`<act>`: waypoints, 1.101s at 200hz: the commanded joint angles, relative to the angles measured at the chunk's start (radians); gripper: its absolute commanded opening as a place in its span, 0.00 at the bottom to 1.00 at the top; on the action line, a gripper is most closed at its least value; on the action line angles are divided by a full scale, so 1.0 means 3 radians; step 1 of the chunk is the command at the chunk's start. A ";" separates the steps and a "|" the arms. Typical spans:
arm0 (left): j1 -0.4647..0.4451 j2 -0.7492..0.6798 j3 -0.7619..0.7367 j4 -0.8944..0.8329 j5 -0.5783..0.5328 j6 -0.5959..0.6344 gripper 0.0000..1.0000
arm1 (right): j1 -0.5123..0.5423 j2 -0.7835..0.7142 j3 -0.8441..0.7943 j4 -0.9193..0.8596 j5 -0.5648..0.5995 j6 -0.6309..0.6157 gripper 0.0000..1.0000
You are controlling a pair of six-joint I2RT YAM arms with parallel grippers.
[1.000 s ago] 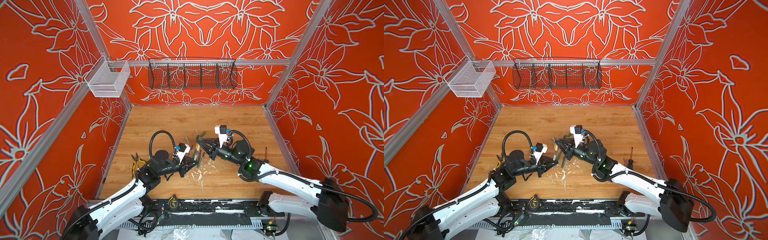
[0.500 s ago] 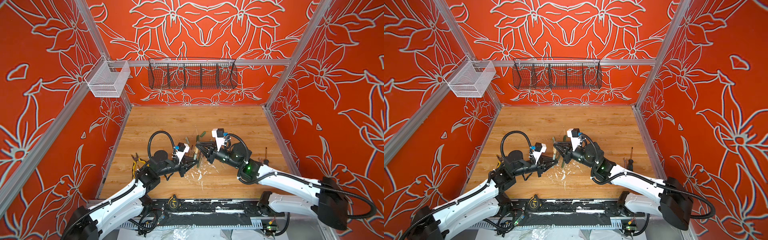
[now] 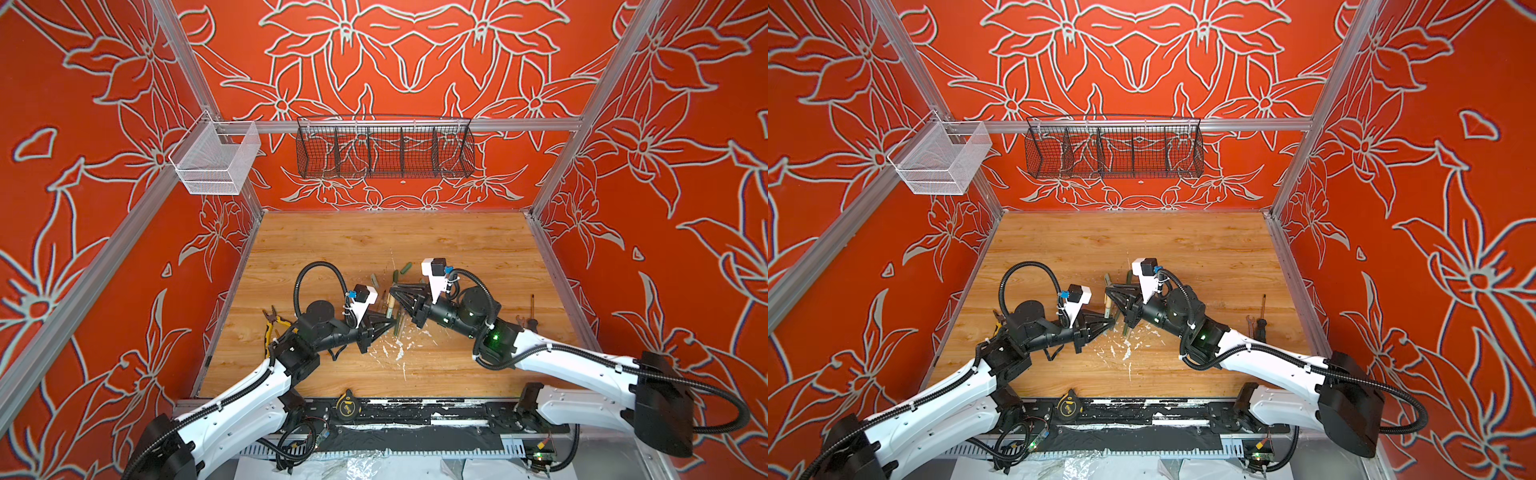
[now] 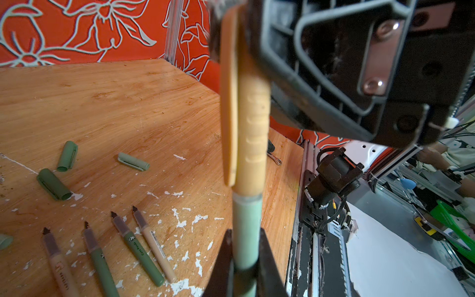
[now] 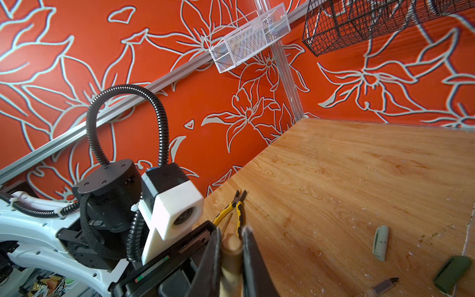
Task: Insert the pens into the pen caps
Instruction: 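Press the beige cap fully onto the pen held by the left gripper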
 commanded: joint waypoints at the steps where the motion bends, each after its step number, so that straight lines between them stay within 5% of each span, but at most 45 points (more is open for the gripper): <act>1: 0.0016 -0.0093 -0.0005 0.0155 0.0011 0.0024 0.00 | -0.0003 -0.0024 0.0134 -0.0306 0.0060 -0.0025 0.00; 28: 0.0018 -0.0144 -0.0003 0.0185 -0.0055 0.0010 0.00 | -0.0003 -0.0030 0.0278 -0.0699 -0.0041 0.0015 0.00; 74: 0.0033 -0.0254 -0.0011 0.0245 -0.0056 0.0002 0.00 | -0.0003 -0.0179 0.0041 -0.0488 0.0003 0.0252 0.00; 102: 0.0032 -0.0278 -0.0050 0.0263 0.0009 -0.0009 0.00 | -0.0006 -0.0276 0.0040 -0.0500 0.0048 0.0336 0.19; 150: 0.0033 -0.0279 -0.0057 0.0258 0.0342 0.0040 0.00 | -0.0038 -0.0454 0.0152 -0.0654 -0.0033 0.0357 0.67; 175: 0.0033 -0.0244 -0.0016 0.0243 0.0503 0.0052 0.00 | -0.0043 -0.0432 0.0254 -0.0731 -0.0228 0.0350 0.76; 220: 0.0033 -0.0121 0.0095 0.0256 0.0824 0.0022 0.00 | -0.0044 -0.0196 0.0497 -0.0756 -0.0694 0.0312 0.76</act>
